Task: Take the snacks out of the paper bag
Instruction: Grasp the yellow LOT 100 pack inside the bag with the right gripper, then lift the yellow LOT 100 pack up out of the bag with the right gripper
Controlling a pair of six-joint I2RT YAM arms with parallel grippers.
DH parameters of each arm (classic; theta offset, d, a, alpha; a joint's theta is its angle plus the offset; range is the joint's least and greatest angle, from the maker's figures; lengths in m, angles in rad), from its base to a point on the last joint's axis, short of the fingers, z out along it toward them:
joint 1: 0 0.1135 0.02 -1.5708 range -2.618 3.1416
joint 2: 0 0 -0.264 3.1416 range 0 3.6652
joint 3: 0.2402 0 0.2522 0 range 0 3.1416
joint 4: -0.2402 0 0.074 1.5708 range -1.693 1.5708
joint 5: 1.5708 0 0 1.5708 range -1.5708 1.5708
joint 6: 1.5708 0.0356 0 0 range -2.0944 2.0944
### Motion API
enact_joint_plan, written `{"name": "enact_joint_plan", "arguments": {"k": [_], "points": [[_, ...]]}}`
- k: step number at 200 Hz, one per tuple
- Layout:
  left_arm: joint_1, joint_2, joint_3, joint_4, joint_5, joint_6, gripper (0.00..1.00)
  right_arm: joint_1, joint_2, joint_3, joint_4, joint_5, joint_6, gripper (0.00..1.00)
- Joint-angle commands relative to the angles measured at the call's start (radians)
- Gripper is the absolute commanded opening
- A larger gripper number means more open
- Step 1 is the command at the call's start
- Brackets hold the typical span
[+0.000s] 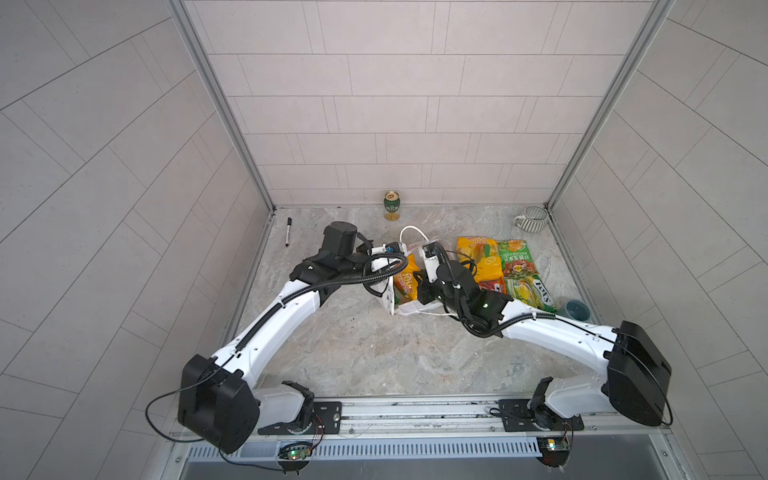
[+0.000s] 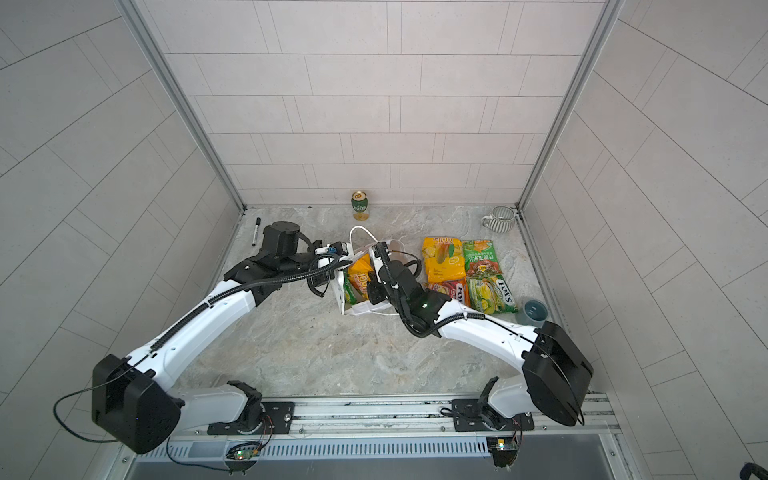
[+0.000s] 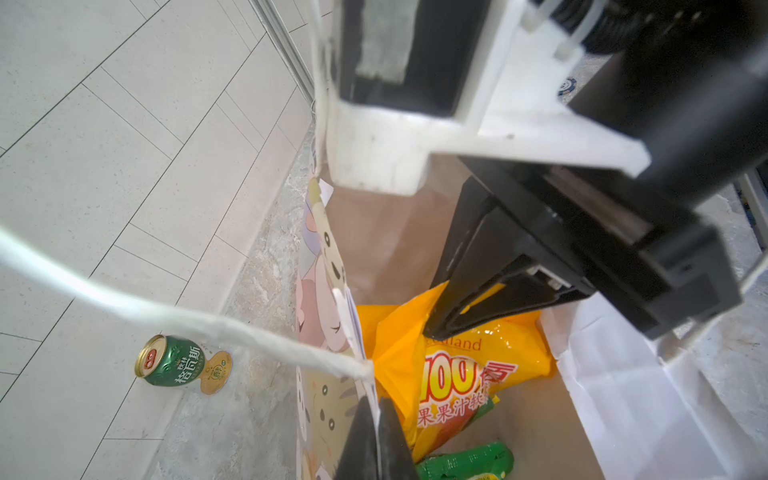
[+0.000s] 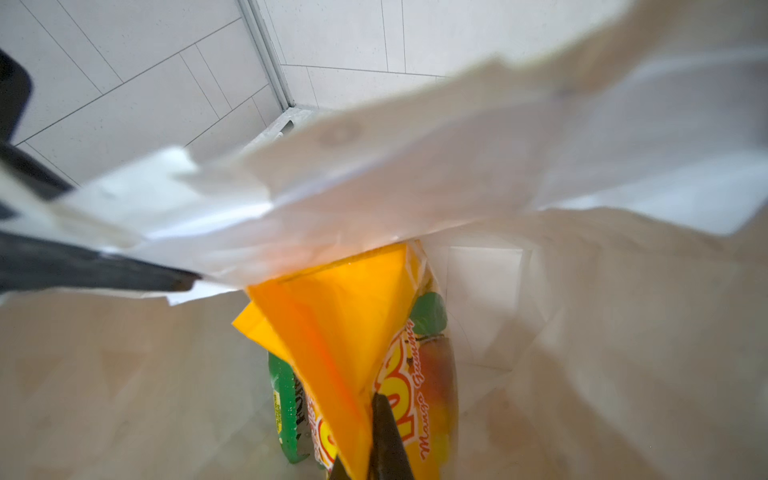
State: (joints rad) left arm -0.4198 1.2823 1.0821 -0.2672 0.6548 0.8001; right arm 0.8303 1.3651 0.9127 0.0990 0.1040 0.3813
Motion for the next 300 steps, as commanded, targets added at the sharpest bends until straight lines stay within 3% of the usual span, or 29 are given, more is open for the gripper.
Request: {"name": "enact_joint_plan", "arguments": {"k": [1, 71, 118, 173, 210, 300], "points": [[-0.002, -0.010, 0.001, -0.007, 0.014, 0.016, 0.00, 0.003, -0.083, 0.016, 0.029, -0.011, -0.040, 0.00], [-0.002, -0.004, 0.004, -0.004, 0.009, 0.016, 0.00, 0.003, -0.230, 0.016, -0.059, -0.067, -0.108, 0.00], [-0.004, -0.010, 0.005, -0.003, 0.017, 0.012, 0.00, 0.002, -0.252, -0.012, -0.048, -0.211, -0.235, 0.00], [-0.004, -0.030, -0.014, 0.036, -0.012, -0.006, 0.00, -0.006, -0.276, 0.022, -0.023, -0.220, -0.253, 0.00], [0.000, -0.013, -0.021, 0.153, -0.090, -0.030, 0.00, -0.015, -0.280, 0.126, -0.072, -0.169, -0.271, 0.00], [0.007, 0.130, 0.209, 0.073, -0.144, 0.079, 0.00, -0.151, -0.133, 0.433, -0.099, -0.275, -0.244, 0.00]]}}
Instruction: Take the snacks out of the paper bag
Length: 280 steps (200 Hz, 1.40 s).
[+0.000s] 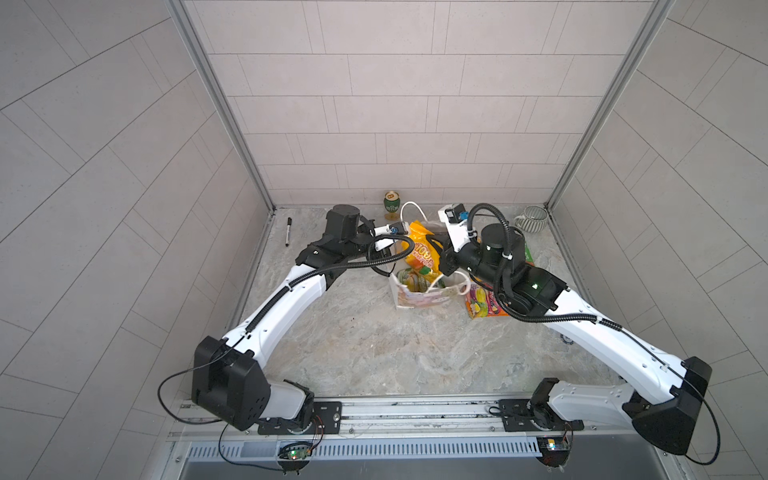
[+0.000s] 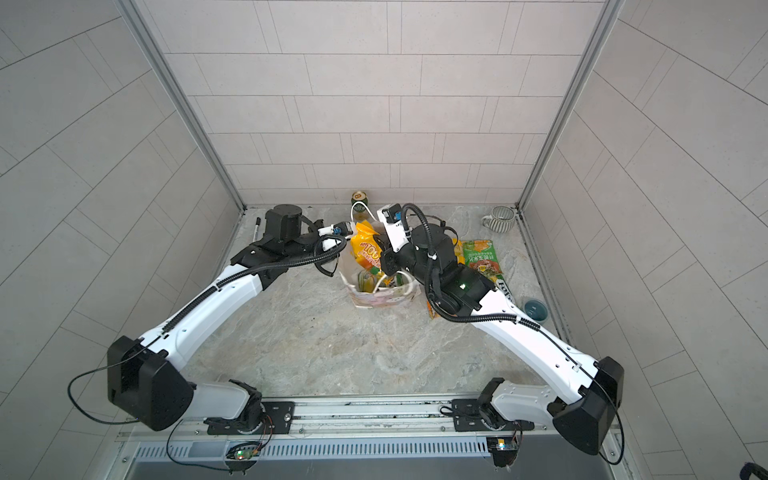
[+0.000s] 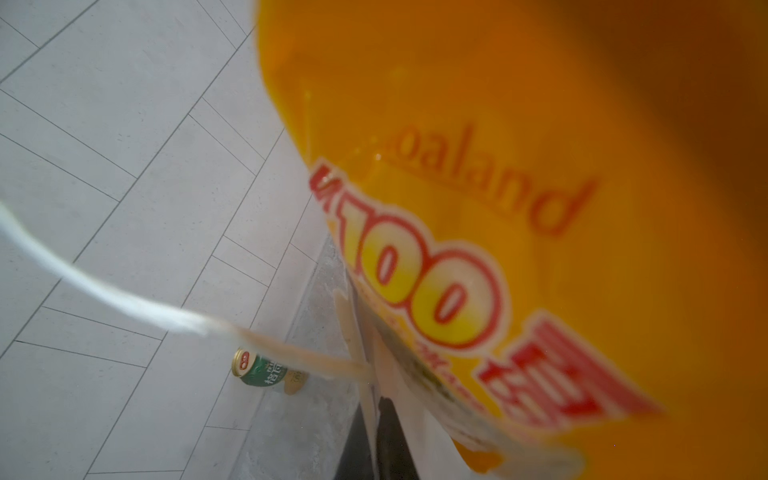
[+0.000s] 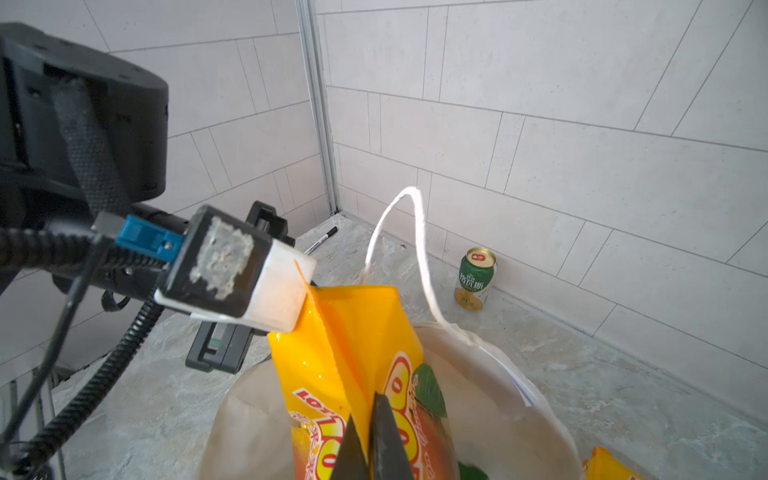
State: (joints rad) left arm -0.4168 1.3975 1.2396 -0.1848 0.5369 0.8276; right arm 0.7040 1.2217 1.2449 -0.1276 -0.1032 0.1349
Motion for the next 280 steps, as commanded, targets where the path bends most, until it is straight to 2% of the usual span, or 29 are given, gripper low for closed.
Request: {"name": "enact_joint_plan", "arguments": {"k": [1, 47, 64, 84, 122, 170, 198, 218, 242, 256, 280], "points": [[0.005, 0.015, 0.052, -0.009, -0.027, 0.052, 0.00, -0.027, 0.012, 0.103, 0.128, -0.068, 0.003, 0.00], [0.015, 0.021, 0.066, -0.022, -0.071, 0.071, 0.00, -0.070, 0.031, 0.152, 0.135, -0.116, 0.013, 0.00], [0.026, 0.034, 0.054, 0.011, -0.128, 0.073, 0.00, -0.093, 0.024, 0.155, 0.147, -0.134, 0.047, 0.00], [0.059, 0.047, 0.050, 0.029, -0.136, 0.072, 0.00, -0.112, 0.008, 0.172, 0.128, -0.135, 0.085, 0.00], [0.078, 0.017, -0.101, 0.209, -0.120, 0.097, 0.00, -0.175, -0.080, 0.154, 0.097, -0.144, 0.224, 0.00], [0.067, -0.064, -0.302, 0.377, -0.076, 0.065, 0.00, -0.229, -0.206, 0.117, 0.064, -0.151, 0.330, 0.00], [0.032, -0.118, -0.337, 0.353, -0.073, 0.081, 0.00, -0.273, -0.259, 0.107, 0.053, -0.130, 0.377, 0.00], [-0.002, -0.156, -0.334, 0.303, -0.077, 0.093, 0.00, -0.297, -0.265, 0.106, -0.003, -0.056, 0.380, 0.00], [-0.036, -0.205, -0.340, 0.239, -0.071, 0.098, 0.00, -0.367, -0.254, 0.030, -0.018, 0.010, 0.409, 0.00], [-0.061, -0.225, -0.359, 0.208, -0.111, 0.135, 0.00, -0.412, -0.233, -0.031, -0.004, 0.007, 0.439, 0.00], [-0.081, -0.236, -0.377, 0.164, -0.214, 0.179, 0.00, -0.450, -0.150, -0.087, 0.044, -0.078, 0.454, 0.00]]}}
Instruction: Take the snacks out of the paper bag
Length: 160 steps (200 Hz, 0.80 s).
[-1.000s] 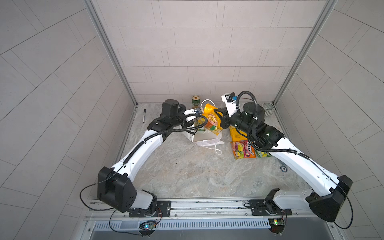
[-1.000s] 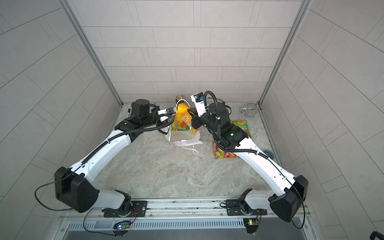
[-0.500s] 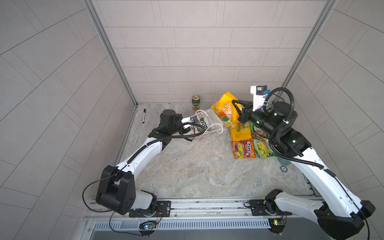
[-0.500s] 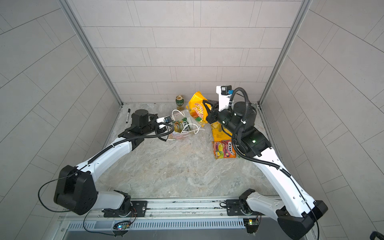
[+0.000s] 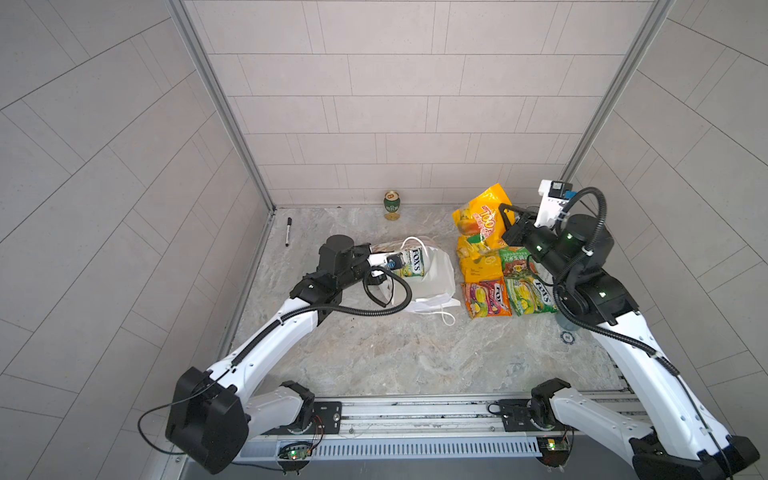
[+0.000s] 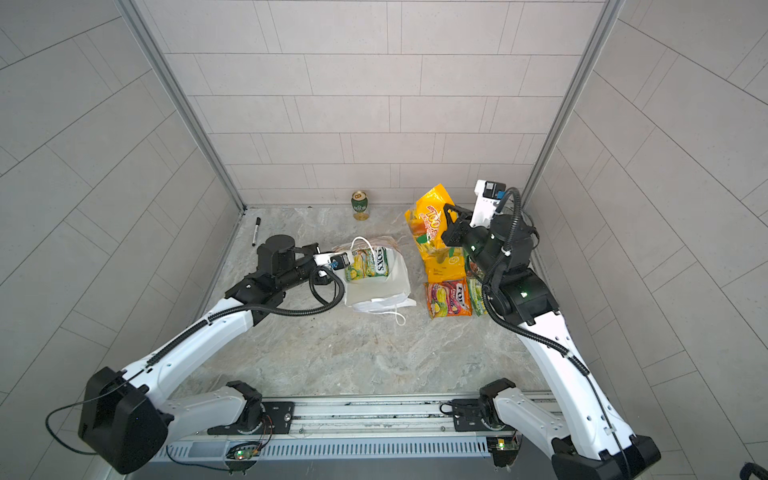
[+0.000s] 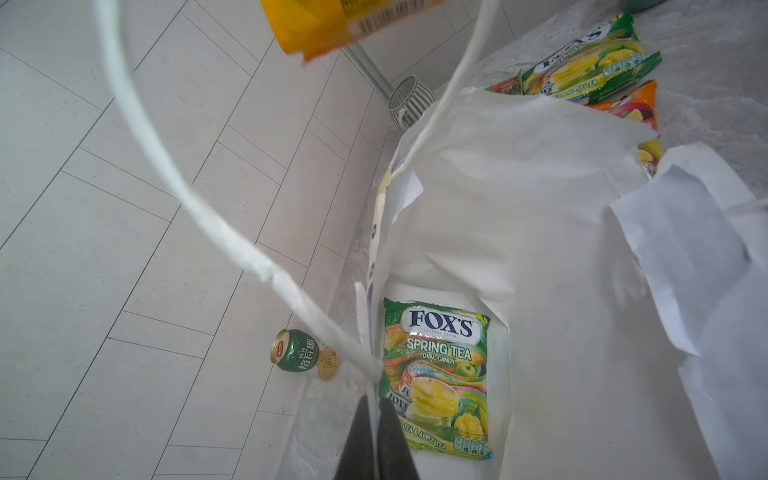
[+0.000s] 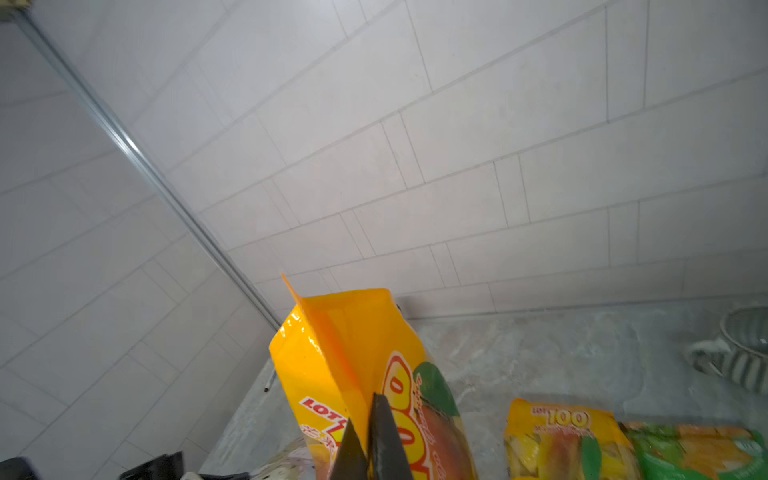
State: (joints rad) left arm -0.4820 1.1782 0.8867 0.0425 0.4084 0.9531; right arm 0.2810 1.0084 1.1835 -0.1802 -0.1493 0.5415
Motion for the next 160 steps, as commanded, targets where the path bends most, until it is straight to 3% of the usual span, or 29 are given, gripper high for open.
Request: {"name": "enact_joint_plan", "arguments": {"k": [1, 36, 97, 136, 160], "points": [[-0.015, -0.016, -0.025, -0.064, -0.088, 0.054, 0.00, -0.028, 0.067, -0.026, 0.098, -0.036, 0.048, 0.00], [-0.015, -0.027, -0.051, -0.086, -0.177, 0.085, 0.00, -0.029, 0.173, -0.054, 0.163, -0.076, 0.070, 0.00], [-0.015, -0.081, -0.075, 0.002, -0.187, 0.042, 0.00, -0.007, 0.281, -0.168, 0.345, -0.061, 0.172, 0.00], [-0.005, -0.042, -0.060, 0.034, -0.291, 0.010, 0.00, 0.077, 0.356, -0.192, 0.443, -0.072, 0.218, 0.00], [0.014, -0.038, -0.077, 0.079, -0.298, 0.006, 0.00, 0.128, 0.418, -0.197, 0.522, -0.077, 0.261, 0.00]]}}
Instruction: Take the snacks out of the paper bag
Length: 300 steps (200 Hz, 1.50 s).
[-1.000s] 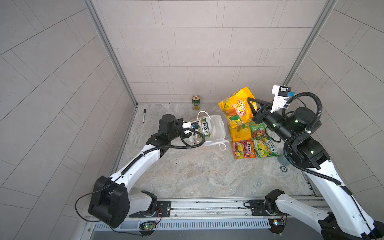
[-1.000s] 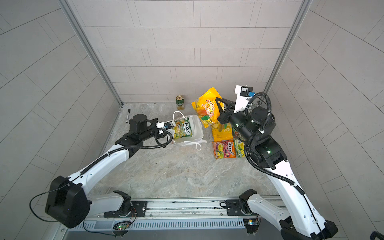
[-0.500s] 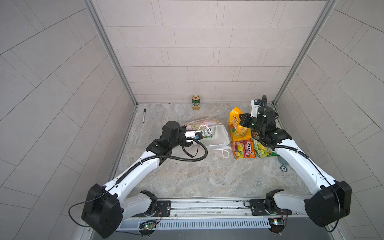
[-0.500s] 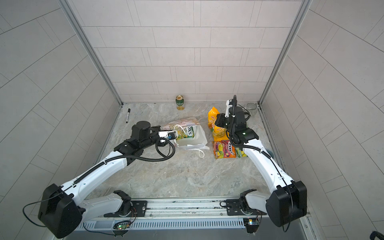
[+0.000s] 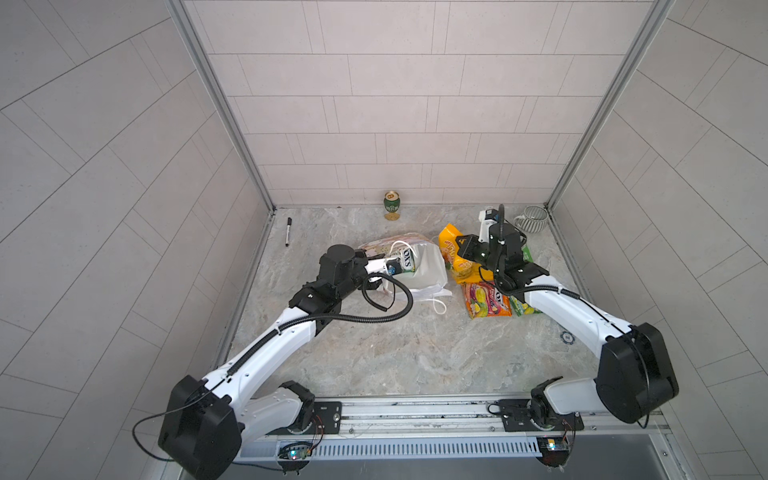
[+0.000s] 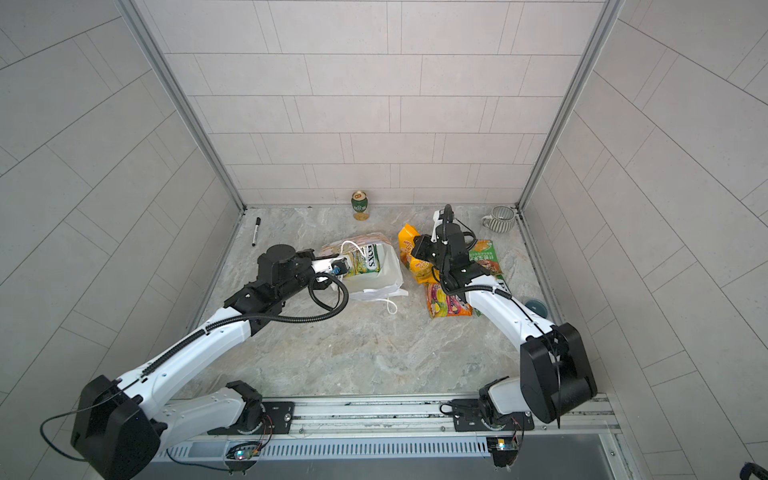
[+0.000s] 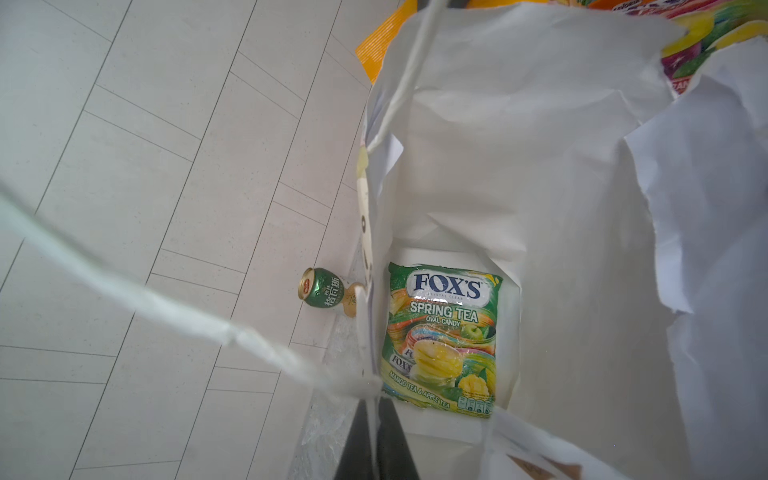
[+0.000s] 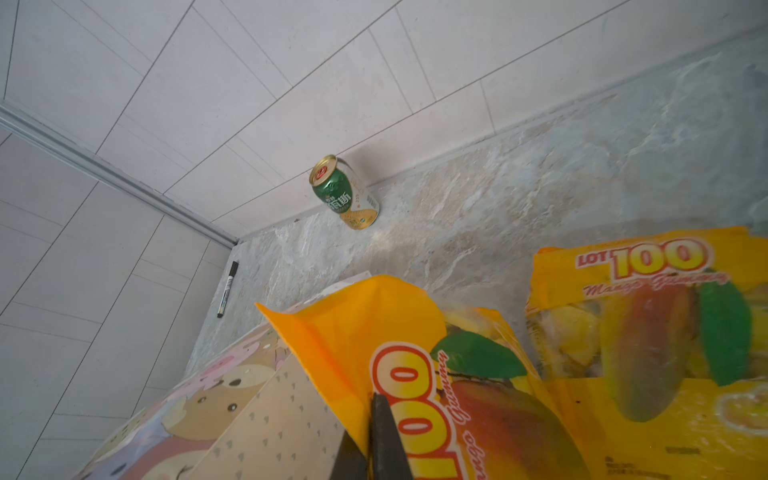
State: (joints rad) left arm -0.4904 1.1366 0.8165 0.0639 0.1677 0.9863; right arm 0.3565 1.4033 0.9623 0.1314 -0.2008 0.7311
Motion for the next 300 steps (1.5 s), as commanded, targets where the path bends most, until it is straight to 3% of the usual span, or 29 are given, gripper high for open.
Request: {"name": "enact_joint_plan", "arguments": {"k": [1, 21, 48, 67, 104, 137, 152, 193, 243, 300], "points": [[0.023, 0.003, -0.010, 0.061, -0.057, -0.026, 0.00, 0.054, 0.025, 0.025, 0.212, -0.025, 0.072, 0.00], [0.049, -0.001, -0.037, 0.129, -0.063, -0.043, 0.00, 0.096, 0.087, 0.043, 0.262, -0.012, 0.084, 0.00], [0.151, 0.044, -0.036, 0.224, 0.017, -0.091, 0.00, 0.123, 0.195, 0.078, 0.370, -0.025, 0.125, 0.00], [0.174, 0.087, -0.023, 0.283, 0.043, -0.078, 0.00, 0.127, 0.265, 0.126, 0.409, -0.049, 0.143, 0.00], [0.174, 0.067, -0.094, 0.368, 0.149, -0.120, 0.00, 0.105, 0.269, 0.201, 0.275, -0.048, 0.046, 0.00], [0.172, 0.018, -0.183, 0.421, 0.190, -0.127, 0.00, 0.038, 0.256, 0.234, 0.148, -0.183, 0.001, 0.00], [0.173, -0.003, -0.186, 0.394, 0.186, -0.123, 0.00, 0.006, 0.255, 0.206, 0.152, -0.199, 0.046, 0.00], [0.159, -0.025, -0.236, 0.428, 0.261, -0.131, 0.00, -0.007, 0.252, 0.150, 0.175, -0.107, 0.134, 0.00], [0.156, -0.015, -0.205, 0.364, 0.265, -0.117, 0.00, -0.022, 0.168, 0.046, 0.118, 0.125, 0.193, 0.00], [0.156, -0.006, -0.203, 0.371, 0.257, -0.118, 0.00, -0.027, 0.253, 0.079, 0.260, -0.051, 0.306, 0.00]]}}
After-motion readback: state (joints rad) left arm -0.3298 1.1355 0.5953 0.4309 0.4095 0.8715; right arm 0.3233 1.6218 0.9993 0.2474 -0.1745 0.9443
